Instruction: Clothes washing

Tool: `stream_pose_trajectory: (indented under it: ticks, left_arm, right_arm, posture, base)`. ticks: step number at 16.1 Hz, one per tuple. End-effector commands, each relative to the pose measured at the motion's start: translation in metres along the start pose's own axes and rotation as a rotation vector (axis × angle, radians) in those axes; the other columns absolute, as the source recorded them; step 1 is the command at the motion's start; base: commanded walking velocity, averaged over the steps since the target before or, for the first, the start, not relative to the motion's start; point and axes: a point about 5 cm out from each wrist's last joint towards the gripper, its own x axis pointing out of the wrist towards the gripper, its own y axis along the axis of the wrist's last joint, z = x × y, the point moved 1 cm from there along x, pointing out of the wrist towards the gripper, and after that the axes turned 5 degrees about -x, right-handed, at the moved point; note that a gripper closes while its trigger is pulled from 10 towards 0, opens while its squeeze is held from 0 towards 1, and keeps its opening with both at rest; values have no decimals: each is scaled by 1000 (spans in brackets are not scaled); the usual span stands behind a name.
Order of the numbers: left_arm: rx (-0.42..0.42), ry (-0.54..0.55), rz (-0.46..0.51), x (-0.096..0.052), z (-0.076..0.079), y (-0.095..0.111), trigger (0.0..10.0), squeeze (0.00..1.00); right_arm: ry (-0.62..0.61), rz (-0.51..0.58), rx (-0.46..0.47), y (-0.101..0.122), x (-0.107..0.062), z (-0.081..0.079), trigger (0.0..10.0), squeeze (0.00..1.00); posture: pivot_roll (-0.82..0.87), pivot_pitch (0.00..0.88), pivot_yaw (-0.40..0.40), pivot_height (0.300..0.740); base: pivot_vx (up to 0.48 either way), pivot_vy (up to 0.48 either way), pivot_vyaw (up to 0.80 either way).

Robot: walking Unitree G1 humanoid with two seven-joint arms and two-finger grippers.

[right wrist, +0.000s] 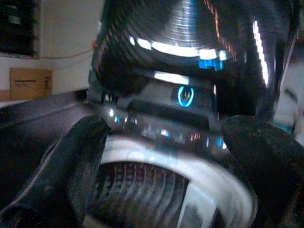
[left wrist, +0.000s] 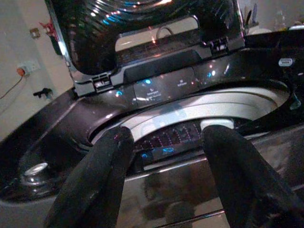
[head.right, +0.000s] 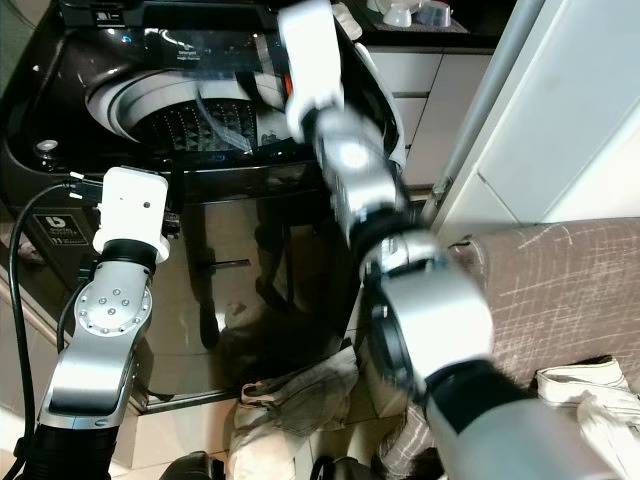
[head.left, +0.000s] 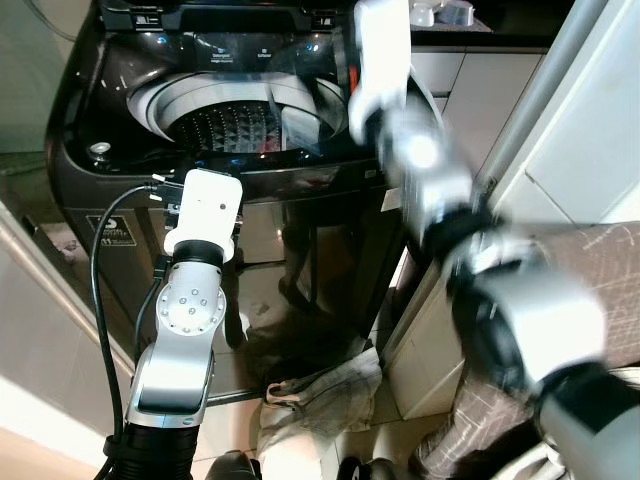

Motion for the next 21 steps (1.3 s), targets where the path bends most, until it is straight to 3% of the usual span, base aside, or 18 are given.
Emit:
stream_pose_trajectory:
  ticks: [1, 2, 4, 5, 6, 7, 8, 9, 13, 18, 21]
  left_arm:
    - [9, -17, 3, 1, 4, -1, 10000, 0]
    - [19, -26, 34, 1, 4, 2, 10000, 0]
    - [57, -15, 80, 1, -1, 7, 10000, 0]
    - [90, 3, 82, 1, -5, 5, 10000, 0]
    - [44, 27, 10, -3, -7, -9, 10000, 0]
    - [-21, 28, -60, -10, -4, -22, 10000, 0]
    - [-102, 43, -141, -12, -3, -37, 10000, 0]
    - [-85, 49, -189, -9, -4, -46, 10000, 0]
    - [-101, 74, -216, -7, -11, -55, 10000, 0]
    - [-120, 94, -192, -4, -7, -51, 10000, 0]
    - [-116, 91, -177, -3, -4, -49, 10000, 0]
  right_arm:
    - [-45, 54, 37, 1, -6, 5, 10000, 0]
    - [-111, 115, 16, -12, -31, 10, 10000, 0]
    - [-183, 121, 28, -28, -73, 11, 10000, 0]
    - [-167, 65, 69, -45, -95, 1, 10000, 0]
    - [-149, -52, 112, -76, -119, -8, 10000, 0]
    - [-160, -177, 140, -99, -133, -7, 10000, 0]
    - [-153, -259, 172, -112, -137, -7, 10000, 0]
    - [-226, -315, 268, -118, -139, 1, 10000, 0]
    - [-188, -310, 219, -111, -129, -5, 10000, 0]
    - [-141, -321, 215, -109, -118, -9, 10000, 0]
    - [-104, -321, 128, -107, -116, -13, 10000, 0]
  posture:
    - [44, 11, -70, 731]
    - [38, 0, -72, 731]
    - [22, 0, -68, 731]
    - [9, 0, -62, 731]
    - [-6, 0, -55, 731]
    - [-12, 0, -45, 731]
    - [-14, 0, -41, 731]
    - [-13, 0, -40, 731]
    - [-3, 0, -36, 731]
    - [-4, 0, -41, 731]
    - [-6, 0, -45, 731]
  base:
    - [0, 0, 0]
    - [0, 0, 0]
    - [0, 0, 0]
    - [0, 0, 0]
    - [0, 0, 0]
    - [0, 0, 0]
    - [0, 0, 0]
    - [0, 0, 0]
    - [0, 0, 0]
    - [-424, 0, 0]
    - [-286, 0, 0]
